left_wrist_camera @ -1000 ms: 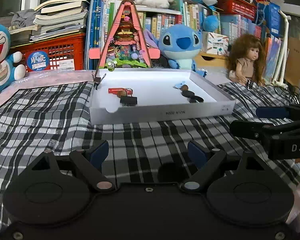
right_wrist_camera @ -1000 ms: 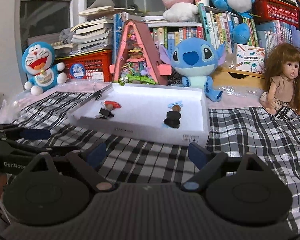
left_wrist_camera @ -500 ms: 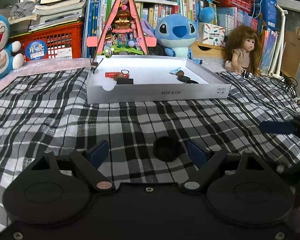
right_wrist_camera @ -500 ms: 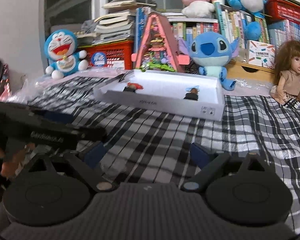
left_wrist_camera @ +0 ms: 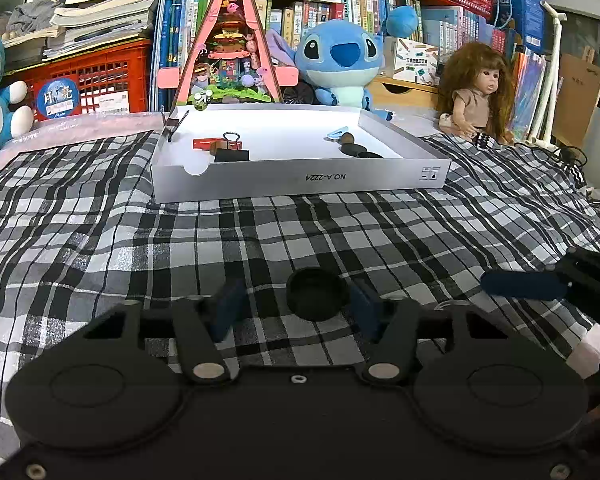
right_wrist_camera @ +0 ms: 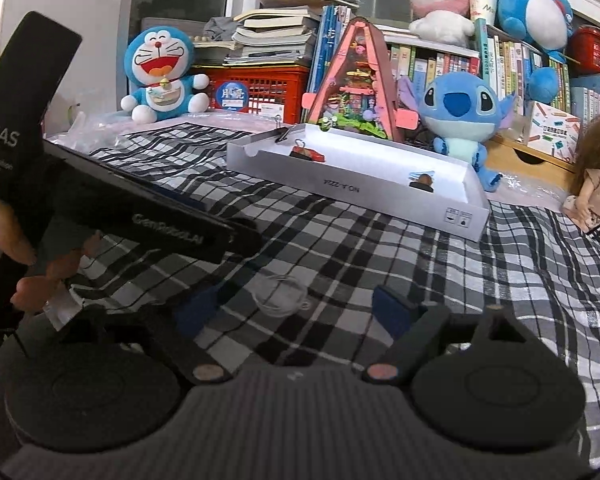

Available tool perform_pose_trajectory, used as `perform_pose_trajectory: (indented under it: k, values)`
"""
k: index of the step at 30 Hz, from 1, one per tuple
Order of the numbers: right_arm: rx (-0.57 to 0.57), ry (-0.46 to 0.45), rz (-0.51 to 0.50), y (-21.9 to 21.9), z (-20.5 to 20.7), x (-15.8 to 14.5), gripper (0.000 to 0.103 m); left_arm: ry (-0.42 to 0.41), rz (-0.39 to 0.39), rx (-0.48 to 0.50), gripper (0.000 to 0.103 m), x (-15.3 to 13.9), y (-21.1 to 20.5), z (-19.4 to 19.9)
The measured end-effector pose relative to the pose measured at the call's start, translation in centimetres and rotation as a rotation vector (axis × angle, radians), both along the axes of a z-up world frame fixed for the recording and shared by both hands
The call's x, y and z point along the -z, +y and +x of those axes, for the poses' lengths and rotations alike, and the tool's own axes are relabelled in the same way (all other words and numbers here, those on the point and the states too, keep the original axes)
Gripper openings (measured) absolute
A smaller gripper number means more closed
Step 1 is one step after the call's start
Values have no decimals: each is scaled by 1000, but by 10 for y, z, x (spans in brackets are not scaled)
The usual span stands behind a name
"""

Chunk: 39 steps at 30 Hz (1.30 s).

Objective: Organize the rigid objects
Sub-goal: 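Grasp a black round lid with the left tool while the right tool grasps a clear plastic cup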

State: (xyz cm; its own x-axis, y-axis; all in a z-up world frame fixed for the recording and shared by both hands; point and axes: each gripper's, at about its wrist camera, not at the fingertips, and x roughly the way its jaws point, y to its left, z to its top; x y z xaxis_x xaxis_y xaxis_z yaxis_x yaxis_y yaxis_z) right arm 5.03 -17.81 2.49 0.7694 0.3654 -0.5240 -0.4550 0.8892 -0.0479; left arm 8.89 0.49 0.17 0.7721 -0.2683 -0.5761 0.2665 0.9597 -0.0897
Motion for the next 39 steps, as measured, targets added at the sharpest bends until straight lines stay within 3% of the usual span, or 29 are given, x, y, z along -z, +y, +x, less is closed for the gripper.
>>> perform_pose_trajectory:
  k: [4,10,23,39]
  values:
    - [-21,4,5,2,-3,1,74,-1,-4,14,30,0,-2,0]
    - [-11,16,17,1,-2,1,35,-3,-11,16,30,-2,-3,-2]
    - [65,7,51,-10,21,-14,35,-17,-32,2,30,-27,-4,21]
    - [240,63,171,-36,141,-59,35,-25,-26,-105,30,-63,-3,127]
